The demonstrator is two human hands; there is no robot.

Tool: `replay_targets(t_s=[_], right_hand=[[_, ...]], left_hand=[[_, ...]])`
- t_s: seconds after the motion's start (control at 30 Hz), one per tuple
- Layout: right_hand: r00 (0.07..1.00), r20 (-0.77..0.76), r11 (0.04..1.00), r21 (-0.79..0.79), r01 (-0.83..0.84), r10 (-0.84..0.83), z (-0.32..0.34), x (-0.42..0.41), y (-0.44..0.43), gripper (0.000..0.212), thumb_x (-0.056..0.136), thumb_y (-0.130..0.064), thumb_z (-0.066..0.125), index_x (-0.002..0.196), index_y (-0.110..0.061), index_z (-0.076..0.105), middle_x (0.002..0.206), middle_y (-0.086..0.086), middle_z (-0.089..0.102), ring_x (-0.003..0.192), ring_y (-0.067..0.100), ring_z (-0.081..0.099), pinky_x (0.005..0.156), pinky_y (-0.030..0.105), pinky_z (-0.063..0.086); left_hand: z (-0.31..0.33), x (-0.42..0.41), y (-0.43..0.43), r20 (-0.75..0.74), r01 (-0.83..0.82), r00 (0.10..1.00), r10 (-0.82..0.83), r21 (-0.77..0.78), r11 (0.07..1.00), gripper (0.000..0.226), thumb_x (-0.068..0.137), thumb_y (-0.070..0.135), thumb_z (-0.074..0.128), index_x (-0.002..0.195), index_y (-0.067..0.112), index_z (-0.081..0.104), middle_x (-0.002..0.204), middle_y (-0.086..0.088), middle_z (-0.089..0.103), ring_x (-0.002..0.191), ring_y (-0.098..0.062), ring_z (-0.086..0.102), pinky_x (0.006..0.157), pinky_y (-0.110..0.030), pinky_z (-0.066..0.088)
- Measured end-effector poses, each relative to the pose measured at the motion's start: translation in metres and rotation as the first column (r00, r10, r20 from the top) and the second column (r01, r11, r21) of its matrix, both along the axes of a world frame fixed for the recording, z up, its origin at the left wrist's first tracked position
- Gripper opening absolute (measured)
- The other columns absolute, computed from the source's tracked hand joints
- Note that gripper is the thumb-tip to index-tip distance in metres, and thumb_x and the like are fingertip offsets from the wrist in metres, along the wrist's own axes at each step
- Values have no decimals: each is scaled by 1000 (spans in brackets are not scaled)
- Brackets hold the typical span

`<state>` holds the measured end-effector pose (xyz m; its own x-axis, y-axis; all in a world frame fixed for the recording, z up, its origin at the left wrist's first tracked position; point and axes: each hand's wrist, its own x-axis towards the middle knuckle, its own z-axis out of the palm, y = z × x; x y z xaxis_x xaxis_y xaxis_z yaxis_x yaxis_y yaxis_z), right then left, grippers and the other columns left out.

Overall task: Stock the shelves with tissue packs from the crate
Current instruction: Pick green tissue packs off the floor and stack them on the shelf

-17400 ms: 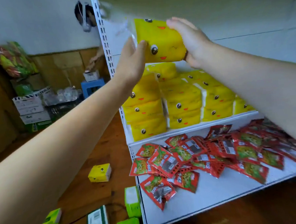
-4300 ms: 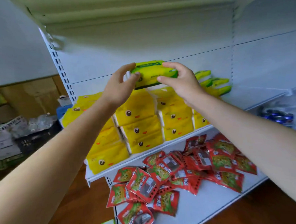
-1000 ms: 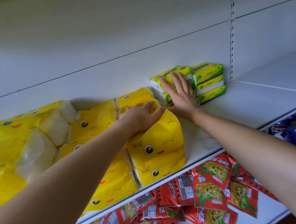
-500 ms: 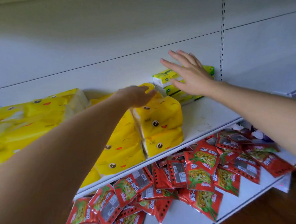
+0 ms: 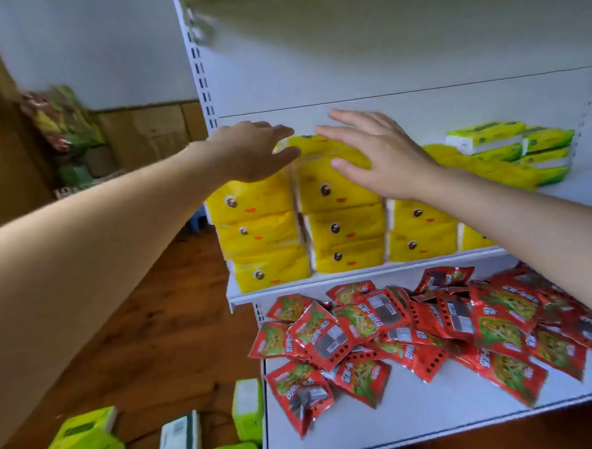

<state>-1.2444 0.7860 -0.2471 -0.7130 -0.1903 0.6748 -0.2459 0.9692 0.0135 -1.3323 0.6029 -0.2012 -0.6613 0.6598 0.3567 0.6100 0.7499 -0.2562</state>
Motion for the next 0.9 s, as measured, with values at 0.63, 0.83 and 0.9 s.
replay_targets(t_s=[0.63,0.83,0.9], right_hand=[[850,377,930,-123,-347,367,-296,-62,-302,47,88,-37,38,128,-21,56,138,10,50,127,31,47,108,42,18],[801,534,950,-285,-129,269,-383,-59,-293,56,84,-46,35,128,-18,57,136,12,50,123,32,49,106,32,29],[779,579,950,-306,-65,240,-398,-54,-291,55,86,-46,37,130,-20,54,140,10,46,126,30,46,106,31,29]], left_hand=[[-315,-42,-329,499,-518,760,416,81,851,49,99,44,33,144,26,29,143,-6,40,130,-29,40,100,-41,37],[-412,-49,-338,551,-390,697,459,-246,887,49,99,42,30,145,24,25,145,-8,33,134,-30,34,98,-42,39],[-433,-52,-332,594,-346,661,459,-300,889,51,99,40,31,146,22,22,145,-9,31,131,-32,38,94,-42,41]])
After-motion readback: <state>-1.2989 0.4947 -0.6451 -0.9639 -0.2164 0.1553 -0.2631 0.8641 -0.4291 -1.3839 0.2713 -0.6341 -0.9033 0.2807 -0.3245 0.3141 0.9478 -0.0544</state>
